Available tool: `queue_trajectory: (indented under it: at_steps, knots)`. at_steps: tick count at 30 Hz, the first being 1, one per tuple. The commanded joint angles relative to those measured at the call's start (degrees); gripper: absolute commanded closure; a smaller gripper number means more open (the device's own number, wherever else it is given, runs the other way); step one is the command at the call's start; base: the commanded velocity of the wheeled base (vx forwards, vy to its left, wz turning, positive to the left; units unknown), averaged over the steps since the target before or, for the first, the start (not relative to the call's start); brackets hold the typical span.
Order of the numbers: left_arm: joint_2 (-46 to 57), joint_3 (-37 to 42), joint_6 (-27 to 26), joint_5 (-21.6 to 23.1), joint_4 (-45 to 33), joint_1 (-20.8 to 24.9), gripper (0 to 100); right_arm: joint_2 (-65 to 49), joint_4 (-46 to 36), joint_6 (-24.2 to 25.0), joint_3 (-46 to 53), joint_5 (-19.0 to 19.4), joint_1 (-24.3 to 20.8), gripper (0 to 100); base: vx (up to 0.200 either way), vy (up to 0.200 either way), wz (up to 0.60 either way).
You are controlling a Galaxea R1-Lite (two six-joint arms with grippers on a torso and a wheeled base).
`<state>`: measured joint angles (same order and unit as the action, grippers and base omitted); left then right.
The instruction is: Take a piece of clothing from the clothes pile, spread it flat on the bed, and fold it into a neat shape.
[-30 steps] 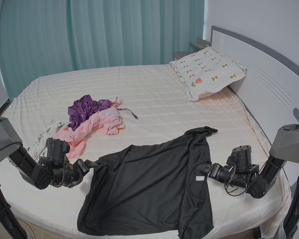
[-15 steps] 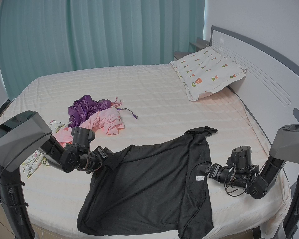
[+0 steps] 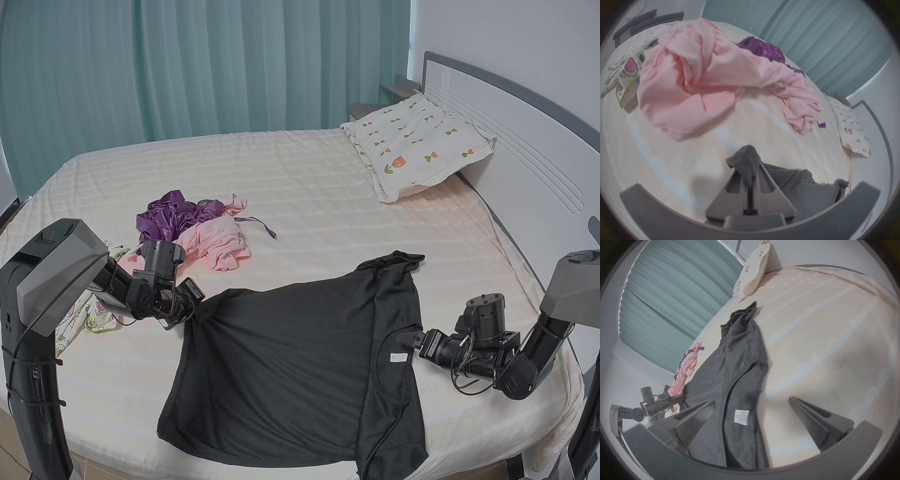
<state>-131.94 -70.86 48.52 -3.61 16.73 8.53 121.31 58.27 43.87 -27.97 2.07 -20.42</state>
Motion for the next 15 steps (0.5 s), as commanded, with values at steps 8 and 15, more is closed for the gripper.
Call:
queue_trajectory:
  at_steps: [8, 15]
  knots:
    - [-0.5, -1.9, -0.2, -0.6, -0.2, -8.5, 100, -0.6, 0.0, 2.1, 0.7, 3.6, 0.5, 0, 0.0, 0.0, 0.0]
    - [-0.6, -1.7, -0.1, -0.3, -1.2, -8.9, 100, 0.2, 2.2, 5.8, 1.2, 9.7, 0.5, 0, 0.0, 0.0, 0.0]
